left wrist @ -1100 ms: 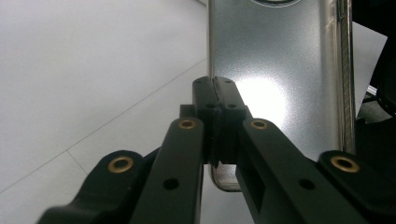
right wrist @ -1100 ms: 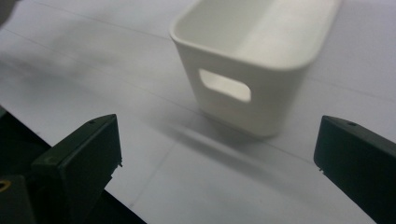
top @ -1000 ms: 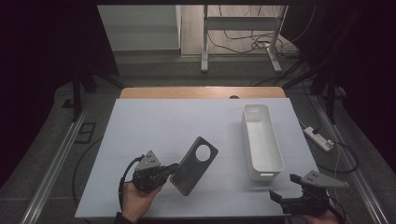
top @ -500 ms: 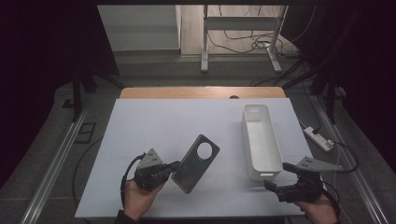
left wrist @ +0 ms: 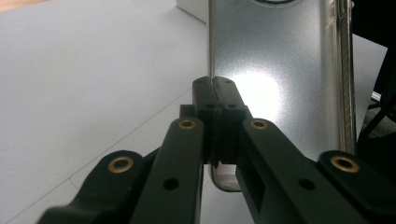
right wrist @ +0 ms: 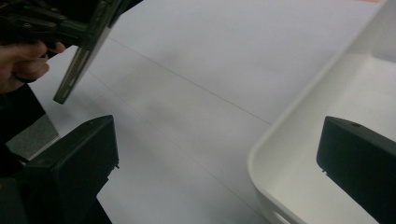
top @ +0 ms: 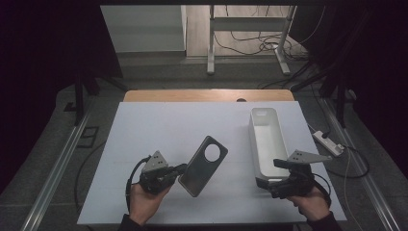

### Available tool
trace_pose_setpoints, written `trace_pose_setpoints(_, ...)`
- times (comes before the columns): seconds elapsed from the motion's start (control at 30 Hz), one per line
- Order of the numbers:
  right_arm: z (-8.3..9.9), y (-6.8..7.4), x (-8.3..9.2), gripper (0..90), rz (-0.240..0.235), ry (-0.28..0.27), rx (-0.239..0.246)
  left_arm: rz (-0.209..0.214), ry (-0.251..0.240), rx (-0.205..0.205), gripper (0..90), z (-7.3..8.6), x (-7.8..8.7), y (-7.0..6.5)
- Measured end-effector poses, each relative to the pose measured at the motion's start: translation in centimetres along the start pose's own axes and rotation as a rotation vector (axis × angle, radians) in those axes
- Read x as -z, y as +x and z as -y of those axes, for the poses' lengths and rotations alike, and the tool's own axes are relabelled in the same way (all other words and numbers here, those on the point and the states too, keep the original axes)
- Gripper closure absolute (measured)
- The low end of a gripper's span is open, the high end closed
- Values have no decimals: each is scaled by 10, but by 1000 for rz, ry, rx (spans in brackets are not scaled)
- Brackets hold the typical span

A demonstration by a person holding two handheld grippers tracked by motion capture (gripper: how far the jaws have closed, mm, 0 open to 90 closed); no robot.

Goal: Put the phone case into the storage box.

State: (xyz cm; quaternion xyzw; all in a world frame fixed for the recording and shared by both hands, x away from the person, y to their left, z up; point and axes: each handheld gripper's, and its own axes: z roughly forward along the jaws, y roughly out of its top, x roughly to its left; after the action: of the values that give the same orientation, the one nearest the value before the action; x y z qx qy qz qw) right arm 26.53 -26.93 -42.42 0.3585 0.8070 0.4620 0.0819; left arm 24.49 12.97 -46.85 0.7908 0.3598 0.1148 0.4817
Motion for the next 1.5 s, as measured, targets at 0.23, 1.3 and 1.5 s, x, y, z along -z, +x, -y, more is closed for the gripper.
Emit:
trace_pose_setpoints(0.23,-9,8,-21,0,-36,23,9,2,-4,-5,890,-2,-3,0)
trace_pose_setpoints(1.3,-29,47,-87,0,-157,85,-14,37,14,-30,890,-7,-22,-14)
trace_pose_setpoints(1.5,-31,53,-97,0,-160,102,-42,41,14,-31,890,-8,-22,-15)
